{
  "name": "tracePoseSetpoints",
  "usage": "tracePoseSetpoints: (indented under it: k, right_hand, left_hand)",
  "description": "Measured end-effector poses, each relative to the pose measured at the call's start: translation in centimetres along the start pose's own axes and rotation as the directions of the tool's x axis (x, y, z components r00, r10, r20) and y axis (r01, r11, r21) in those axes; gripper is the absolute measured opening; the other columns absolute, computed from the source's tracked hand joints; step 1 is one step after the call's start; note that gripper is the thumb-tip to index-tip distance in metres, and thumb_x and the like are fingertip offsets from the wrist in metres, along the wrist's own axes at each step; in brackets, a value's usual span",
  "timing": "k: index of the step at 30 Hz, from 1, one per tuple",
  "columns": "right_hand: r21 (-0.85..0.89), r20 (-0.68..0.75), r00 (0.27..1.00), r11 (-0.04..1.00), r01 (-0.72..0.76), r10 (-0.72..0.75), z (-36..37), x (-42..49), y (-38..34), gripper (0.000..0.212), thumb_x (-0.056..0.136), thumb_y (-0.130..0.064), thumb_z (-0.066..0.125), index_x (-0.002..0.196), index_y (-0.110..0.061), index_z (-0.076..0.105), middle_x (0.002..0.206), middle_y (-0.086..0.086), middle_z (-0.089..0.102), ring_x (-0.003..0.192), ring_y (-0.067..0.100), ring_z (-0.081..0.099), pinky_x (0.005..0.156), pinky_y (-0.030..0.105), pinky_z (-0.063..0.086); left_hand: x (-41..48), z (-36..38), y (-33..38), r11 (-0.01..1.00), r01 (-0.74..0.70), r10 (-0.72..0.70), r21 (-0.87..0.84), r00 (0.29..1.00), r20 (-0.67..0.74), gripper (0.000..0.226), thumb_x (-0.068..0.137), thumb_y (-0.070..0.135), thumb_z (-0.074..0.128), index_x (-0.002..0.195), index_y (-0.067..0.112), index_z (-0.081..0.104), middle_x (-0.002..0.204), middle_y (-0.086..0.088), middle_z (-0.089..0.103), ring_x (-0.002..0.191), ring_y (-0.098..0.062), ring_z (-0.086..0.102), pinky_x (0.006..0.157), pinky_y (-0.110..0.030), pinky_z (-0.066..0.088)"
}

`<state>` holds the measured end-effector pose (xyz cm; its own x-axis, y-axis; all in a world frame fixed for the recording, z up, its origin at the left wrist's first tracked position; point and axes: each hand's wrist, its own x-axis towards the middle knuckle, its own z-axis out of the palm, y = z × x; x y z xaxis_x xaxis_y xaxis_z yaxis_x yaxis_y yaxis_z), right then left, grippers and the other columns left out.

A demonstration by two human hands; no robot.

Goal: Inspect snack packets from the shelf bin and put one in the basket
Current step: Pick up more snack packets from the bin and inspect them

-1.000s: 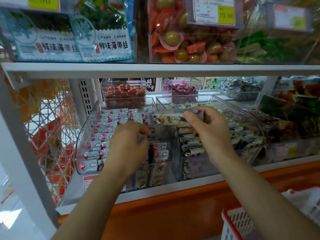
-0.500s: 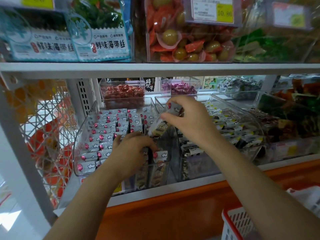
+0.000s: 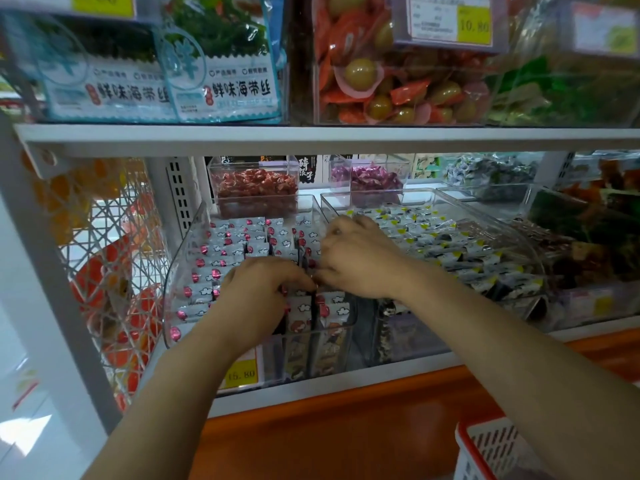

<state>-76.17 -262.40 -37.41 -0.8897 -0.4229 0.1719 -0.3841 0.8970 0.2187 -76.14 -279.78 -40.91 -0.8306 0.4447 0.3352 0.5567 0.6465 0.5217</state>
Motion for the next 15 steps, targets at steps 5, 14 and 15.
tracePoseSetpoints:
  k: [5, 14, 15]
  right_hand:
    - [0.180, -0.139, 0.984, 0.980, -0.081, 0.107, -1.1, 2.6, 0.5, 0.019, 0.087, -0.016, 0.056, 0.100, -0.018, 0.069, 0.107, 0.007, 0.064, 0.109, 0.026, 0.050, 0.089, 0.039, 0.045]
    - [0.025, -0.064, 0.992, 0.994, -0.105, 0.107, -0.5, 4.2, -0.9, 0.018, 0.088, 0.000, 0.051, 0.101, -0.011, 0.058, 0.106, 0.011, 0.059, 0.102, 0.026, 0.053, 0.082, 0.035, 0.040]
    - [0.092, -0.099, 0.986, 0.988, -0.127, 0.136, -0.9, 3.9, -0.6, 0.015, 0.089, -0.001, 0.049, 0.098, -0.011, 0.055, 0.101, 0.011, 0.059, 0.095, 0.026, 0.054, 0.079, 0.035, 0.043]
  left_hand:
    - [-0.3, -0.7, 0.1, 0.990, 0.141, -0.142, -0.010, 0.985, -0.095, 0.059, 0.075, -0.022, 0.034, 0.097, 0.020, 0.070, 0.129, -0.007, 0.054, 0.110, -0.032, 0.052, 0.073, -0.030, 0.046]
    - [-0.9, -1.7, 1.1, 0.987, 0.158, -0.161, -0.034, 0.977, -0.137, 0.044, 0.085, -0.010, 0.038, 0.102, 0.016, 0.069, 0.122, -0.006, 0.058, 0.057, -0.003, 0.039, 0.041, -0.007, 0.035]
    - [-0.8, -1.7, 1.1, 0.986, 0.162, -0.165, -0.034, 0.975, -0.148, 0.043, 0.086, -0.010, 0.038, 0.102, 0.016, 0.068, 0.121, -0.005, 0.058, 0.059, -0.004, 0.040, 0.043, -0.006, 0.036]
